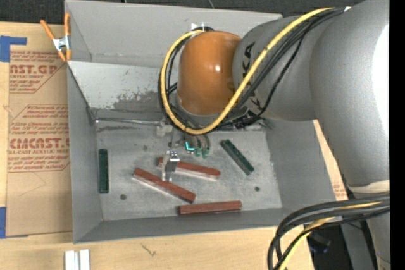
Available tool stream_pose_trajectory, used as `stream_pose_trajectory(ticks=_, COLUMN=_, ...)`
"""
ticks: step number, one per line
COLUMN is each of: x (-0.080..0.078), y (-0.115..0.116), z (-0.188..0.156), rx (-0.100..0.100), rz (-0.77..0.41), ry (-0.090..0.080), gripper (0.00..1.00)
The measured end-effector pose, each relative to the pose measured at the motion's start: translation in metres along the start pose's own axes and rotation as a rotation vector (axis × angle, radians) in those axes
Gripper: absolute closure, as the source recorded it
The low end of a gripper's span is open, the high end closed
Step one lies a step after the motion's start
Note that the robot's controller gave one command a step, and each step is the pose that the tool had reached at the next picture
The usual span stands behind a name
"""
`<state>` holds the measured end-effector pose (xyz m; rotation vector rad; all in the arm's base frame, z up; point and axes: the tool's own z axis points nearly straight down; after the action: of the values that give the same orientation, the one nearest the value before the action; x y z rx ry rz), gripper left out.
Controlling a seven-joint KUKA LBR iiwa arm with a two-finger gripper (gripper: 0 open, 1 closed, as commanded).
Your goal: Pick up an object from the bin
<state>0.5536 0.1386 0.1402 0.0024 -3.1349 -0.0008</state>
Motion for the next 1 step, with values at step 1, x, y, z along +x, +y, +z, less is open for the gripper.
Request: stream_pose_trajectory(ticks=1, x=-0.0020, y=-0.0005, z=-0.0041, rx=-0.001, rz=0.001, ry=-0.007, gripper=0.00)
